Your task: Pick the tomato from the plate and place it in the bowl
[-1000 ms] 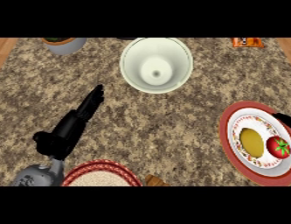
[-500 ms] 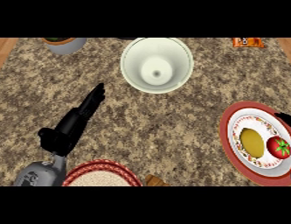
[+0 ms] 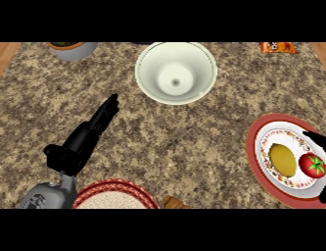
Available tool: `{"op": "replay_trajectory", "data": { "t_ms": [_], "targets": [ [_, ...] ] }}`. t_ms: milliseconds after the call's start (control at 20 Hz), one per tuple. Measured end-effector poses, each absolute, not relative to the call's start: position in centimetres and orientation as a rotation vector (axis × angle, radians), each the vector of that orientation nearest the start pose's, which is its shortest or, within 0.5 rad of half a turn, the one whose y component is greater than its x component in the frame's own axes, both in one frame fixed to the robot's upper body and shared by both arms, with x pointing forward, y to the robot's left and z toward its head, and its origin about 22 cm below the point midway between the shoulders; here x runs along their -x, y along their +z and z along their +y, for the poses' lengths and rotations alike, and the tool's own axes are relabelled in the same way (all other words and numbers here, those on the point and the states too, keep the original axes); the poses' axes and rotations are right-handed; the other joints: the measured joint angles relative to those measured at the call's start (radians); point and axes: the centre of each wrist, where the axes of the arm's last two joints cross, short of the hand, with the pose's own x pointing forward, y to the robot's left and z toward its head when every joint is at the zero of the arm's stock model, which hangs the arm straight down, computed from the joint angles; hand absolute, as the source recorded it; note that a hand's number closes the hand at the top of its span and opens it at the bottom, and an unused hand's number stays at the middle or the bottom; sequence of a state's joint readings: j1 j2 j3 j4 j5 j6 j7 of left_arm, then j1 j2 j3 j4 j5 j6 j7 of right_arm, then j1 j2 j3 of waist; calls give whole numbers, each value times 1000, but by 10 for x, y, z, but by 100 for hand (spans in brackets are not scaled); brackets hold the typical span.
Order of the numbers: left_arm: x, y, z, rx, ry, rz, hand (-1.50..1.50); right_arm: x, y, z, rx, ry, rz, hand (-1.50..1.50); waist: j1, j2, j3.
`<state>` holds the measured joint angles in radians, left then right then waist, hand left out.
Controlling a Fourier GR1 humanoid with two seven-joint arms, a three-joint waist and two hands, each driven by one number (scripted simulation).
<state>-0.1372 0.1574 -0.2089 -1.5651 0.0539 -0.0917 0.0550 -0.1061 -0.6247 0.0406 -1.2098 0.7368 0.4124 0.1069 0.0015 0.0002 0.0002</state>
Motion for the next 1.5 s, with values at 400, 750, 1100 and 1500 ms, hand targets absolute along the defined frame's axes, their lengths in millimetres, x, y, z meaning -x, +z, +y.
{"op": "replay_trajectory", "data": {
  "t_ms": [400,750,1100,1500],
  "targets": [
    [-262,32,196,172,-378,-1586,0,-272,6,-400,712,1162,-813,150,1,-1,-2],
    [-268,34,197,175,-385,-1587,0,-294,-1,-364,759,1169,-887,150,5,-3,-6],
    [-272,38,180,251,-468,-1598,0,-349,16,-179,768,1151,-975,150,127,14,-7],
    [-278,43,166,305,-516,-1604,0,-379,84,-73,1124,1017,-946,150,178,22,-4]
  ]
}}
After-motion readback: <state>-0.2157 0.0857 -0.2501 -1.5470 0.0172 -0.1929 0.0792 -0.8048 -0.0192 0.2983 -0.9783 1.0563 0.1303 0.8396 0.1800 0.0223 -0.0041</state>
